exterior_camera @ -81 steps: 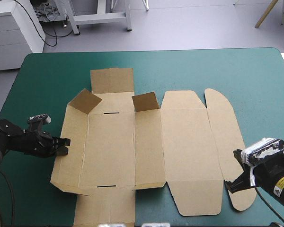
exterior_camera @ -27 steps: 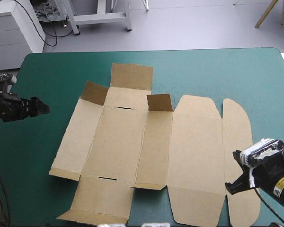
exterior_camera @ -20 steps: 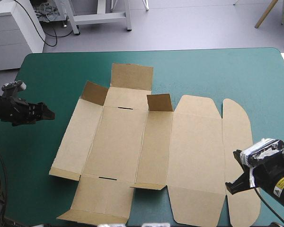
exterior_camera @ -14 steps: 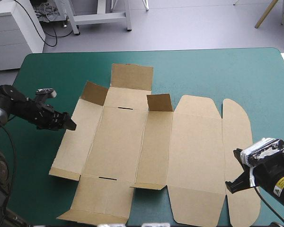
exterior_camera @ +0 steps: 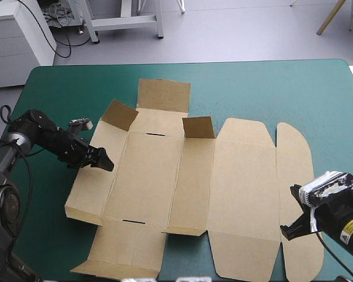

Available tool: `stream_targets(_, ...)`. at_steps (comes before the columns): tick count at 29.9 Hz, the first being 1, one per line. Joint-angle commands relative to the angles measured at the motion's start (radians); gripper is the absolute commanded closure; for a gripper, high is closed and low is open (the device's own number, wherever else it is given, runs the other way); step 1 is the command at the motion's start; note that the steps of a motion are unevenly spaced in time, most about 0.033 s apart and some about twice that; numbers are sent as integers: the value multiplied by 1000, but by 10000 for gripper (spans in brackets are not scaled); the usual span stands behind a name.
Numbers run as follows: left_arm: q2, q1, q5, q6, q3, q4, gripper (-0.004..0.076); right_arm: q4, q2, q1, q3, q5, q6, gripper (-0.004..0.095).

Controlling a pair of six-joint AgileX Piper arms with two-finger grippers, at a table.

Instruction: Fold the box

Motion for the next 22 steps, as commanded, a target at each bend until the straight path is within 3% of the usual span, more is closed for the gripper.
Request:
stream_targets(1, -44, -24, 96, -20, -7, -80, 152, -15, 3, -5, -25, -68, -8, 908)
stream_targets(7, -57, -33, 96, -56, -7, -82, 193, -15, 3, -5, -25, -68, -8, 908)
stream_targets(14, -75, -33, 96, -65, -4, -82, 335, -15, 3, -5, -25, -68, -8, 908)
stream_targets(18, -75, -33, 96, -107, -4, -74, 481, -15, 3, -5, -25, -68, -8, 908)
stream_targets(22, -75, -33, 96, -105, -1, -63, 716, -15, 3, -5, -25, -68, -8, 908)
